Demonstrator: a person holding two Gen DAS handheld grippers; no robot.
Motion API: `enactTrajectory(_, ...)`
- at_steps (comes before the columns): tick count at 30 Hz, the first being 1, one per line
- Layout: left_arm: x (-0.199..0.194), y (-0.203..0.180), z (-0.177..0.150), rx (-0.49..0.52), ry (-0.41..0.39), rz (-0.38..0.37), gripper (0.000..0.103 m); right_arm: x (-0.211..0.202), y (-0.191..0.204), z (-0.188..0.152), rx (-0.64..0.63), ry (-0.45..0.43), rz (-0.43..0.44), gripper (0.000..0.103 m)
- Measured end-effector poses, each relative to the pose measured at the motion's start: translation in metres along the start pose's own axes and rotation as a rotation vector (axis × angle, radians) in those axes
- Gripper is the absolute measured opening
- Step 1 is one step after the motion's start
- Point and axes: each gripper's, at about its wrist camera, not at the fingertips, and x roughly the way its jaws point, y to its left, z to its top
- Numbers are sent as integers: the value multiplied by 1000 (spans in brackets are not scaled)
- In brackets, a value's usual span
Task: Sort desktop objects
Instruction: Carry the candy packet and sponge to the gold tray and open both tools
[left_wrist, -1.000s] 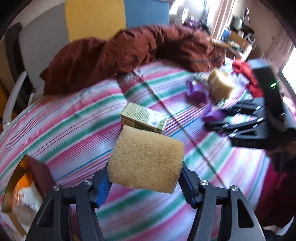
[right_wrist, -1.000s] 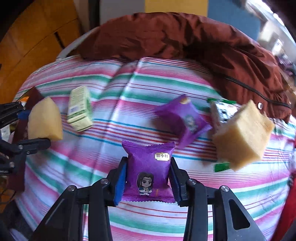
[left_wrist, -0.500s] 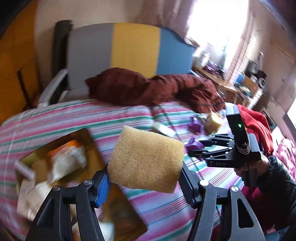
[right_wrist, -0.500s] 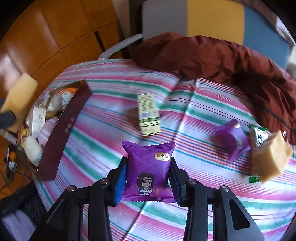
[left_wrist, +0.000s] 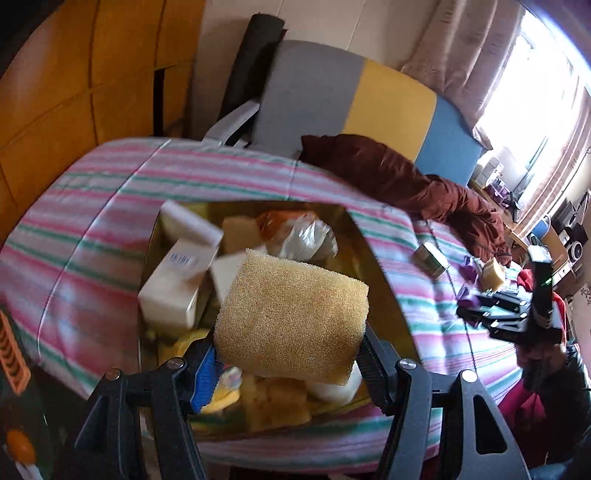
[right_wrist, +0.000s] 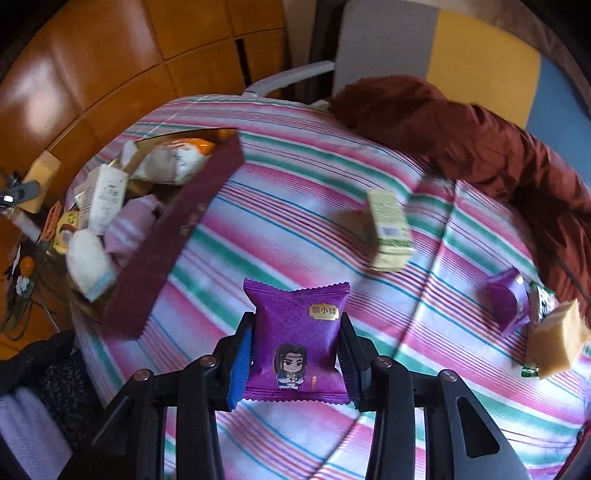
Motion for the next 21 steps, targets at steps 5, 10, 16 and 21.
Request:
enactTrajectory(5, 16, 2, -20, 7, 37, -4, 66, -11, 30, 12, -19, -47, 43, 43)
enactTrajectory(10, 26, 1, -32, 3, 39, 7, 66, -18, 74, 30, -48, -103, 107, 43)
enactTrajectory(16, 35, -4, -38, 20, 52, -14, 69, -6, 113, 41, -58, -104, 158, 44)
enactTrajectory(21, 41, -4, -41, 13, 65, -52, 76, 11, 131, 46, -34, -86, 174, 47)
